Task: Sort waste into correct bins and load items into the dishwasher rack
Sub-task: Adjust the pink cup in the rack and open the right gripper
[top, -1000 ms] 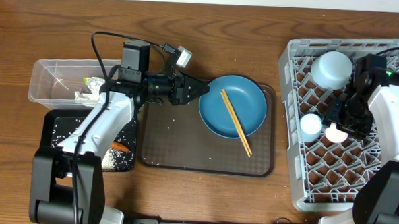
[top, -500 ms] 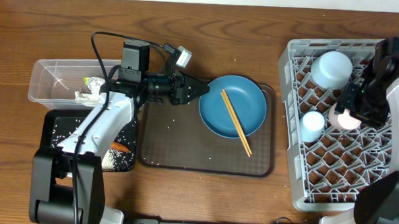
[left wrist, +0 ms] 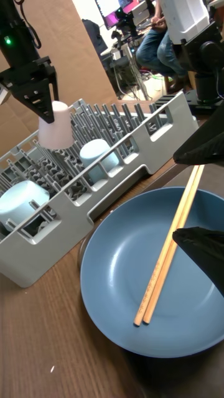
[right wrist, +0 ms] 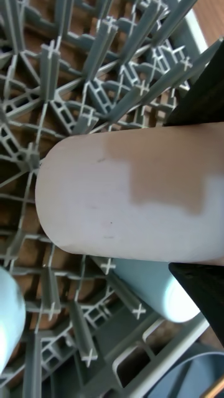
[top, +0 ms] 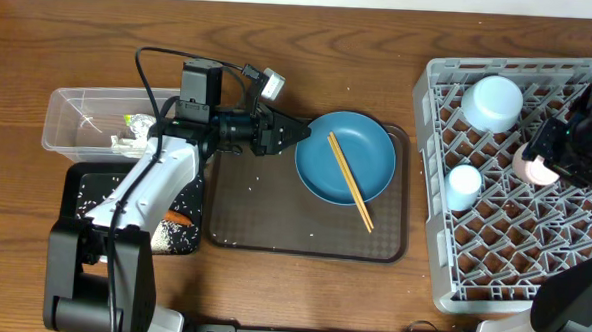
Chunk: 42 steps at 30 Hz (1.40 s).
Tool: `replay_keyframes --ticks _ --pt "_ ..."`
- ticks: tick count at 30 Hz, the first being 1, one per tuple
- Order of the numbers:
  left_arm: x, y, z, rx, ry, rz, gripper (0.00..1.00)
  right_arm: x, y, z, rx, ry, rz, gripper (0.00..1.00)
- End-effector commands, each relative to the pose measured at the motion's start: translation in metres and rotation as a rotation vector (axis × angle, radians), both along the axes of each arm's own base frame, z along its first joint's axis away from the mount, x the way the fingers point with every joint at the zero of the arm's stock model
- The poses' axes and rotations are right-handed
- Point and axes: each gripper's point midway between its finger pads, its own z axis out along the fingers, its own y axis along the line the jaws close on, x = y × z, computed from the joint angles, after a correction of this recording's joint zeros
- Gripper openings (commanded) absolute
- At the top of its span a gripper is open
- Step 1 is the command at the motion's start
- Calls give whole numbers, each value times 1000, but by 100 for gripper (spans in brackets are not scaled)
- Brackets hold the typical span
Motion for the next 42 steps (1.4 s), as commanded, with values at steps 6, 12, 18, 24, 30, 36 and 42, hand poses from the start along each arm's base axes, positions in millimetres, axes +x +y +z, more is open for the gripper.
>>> replay_keyframes --ticks 6,12,18,24,30,36,42 --pt "-1 0 -2 4 1 0 36 9 -1 6 2 -51 0 43" --pt "-1 0 -2 4 1 0 36 18 6 0 43 -89 29 43" --pt "-1 0 -2 4 1 0 36 13 8 -10 52 -65 29 44" --pt "-1 0 -2 4 1 0 36 7 9 -19 51 -39 34 45" --pt "-1 0 -2 4 1 0 36 5 9 -28 54 -30 33 50" --pt "-1 0 -2 4 1 0 36 4 5 -28 54 -30 27 73" --pt "-1 0 -2 4 1 0 36 2 0 -28 49 -29 42 93"
